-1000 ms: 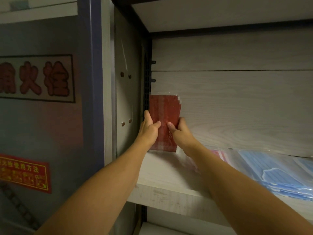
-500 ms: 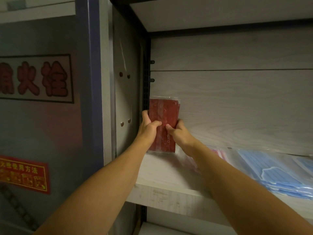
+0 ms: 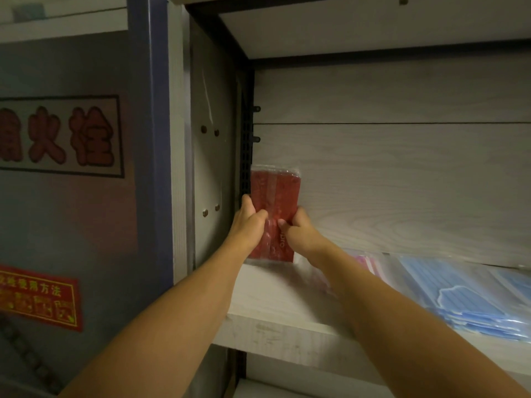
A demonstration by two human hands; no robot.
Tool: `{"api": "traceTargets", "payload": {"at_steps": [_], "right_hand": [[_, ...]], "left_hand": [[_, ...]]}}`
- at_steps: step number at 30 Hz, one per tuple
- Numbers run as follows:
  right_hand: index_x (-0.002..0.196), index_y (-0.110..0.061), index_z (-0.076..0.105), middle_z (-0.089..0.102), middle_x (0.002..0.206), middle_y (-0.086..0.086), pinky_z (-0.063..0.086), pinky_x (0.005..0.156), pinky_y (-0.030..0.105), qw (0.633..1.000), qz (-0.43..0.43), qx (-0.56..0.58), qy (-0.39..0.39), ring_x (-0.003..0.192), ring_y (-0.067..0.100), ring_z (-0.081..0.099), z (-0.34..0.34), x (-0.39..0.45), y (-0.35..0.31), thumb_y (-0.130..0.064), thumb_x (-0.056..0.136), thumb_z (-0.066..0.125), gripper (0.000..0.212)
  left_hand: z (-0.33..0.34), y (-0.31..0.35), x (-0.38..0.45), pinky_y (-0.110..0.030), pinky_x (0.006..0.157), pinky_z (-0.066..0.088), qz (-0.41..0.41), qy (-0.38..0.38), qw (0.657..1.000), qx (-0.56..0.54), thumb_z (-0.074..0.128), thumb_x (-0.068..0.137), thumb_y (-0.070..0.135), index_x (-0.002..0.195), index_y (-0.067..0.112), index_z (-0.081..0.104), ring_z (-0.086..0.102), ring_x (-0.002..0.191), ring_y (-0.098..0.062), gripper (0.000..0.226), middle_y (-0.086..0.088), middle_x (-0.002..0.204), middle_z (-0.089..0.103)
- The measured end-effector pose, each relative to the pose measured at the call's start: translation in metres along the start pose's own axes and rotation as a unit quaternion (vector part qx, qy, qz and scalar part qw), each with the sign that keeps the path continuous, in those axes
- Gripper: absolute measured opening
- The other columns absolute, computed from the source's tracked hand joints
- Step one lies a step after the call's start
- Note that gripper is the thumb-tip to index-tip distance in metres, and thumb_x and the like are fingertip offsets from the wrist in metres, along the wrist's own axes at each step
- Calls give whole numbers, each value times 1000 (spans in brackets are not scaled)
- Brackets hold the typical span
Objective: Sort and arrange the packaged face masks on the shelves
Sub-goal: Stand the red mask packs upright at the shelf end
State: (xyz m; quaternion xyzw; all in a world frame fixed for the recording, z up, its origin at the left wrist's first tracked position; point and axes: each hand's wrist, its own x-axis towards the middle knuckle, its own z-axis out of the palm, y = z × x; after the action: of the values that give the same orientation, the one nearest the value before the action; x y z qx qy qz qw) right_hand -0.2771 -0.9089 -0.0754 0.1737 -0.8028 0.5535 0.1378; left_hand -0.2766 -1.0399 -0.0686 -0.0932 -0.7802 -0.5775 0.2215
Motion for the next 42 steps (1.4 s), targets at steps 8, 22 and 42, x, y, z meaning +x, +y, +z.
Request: {"api": "traceTargets", "payload": {"at_steps": [8,22,42], "right_hand": [[99,-23,51,63,103,3,56,87,43,997,38,11,70,98,23,65,1,-1,-22,-16,98,61,12],[84,-11,52,59,77,6,43,48,27,954,241,-161,-83,62,18,58,4,-25,-36,-31,91,73,29],[127,-2,41,58,122,27,43,107,56,930,317,182,-25,118,43,58,6,-9,-34,-31,95,48,44]], "left_hand": [[-14,32,13,-41,84,58,-89,-6,995,39,54,80,16,123,12,52,66,94,-27,44,-9,111,64],[-21,15,-2,-35,81,48,-249,-143,934,214,66,87,9,120,5,59,58,108,-29,34,-14,122,57],[-32,38,13,-54,112,41,-368,-115,906,177,50,95,36,146,-12,37,50,131,-46,72,-32,143,49]]}}
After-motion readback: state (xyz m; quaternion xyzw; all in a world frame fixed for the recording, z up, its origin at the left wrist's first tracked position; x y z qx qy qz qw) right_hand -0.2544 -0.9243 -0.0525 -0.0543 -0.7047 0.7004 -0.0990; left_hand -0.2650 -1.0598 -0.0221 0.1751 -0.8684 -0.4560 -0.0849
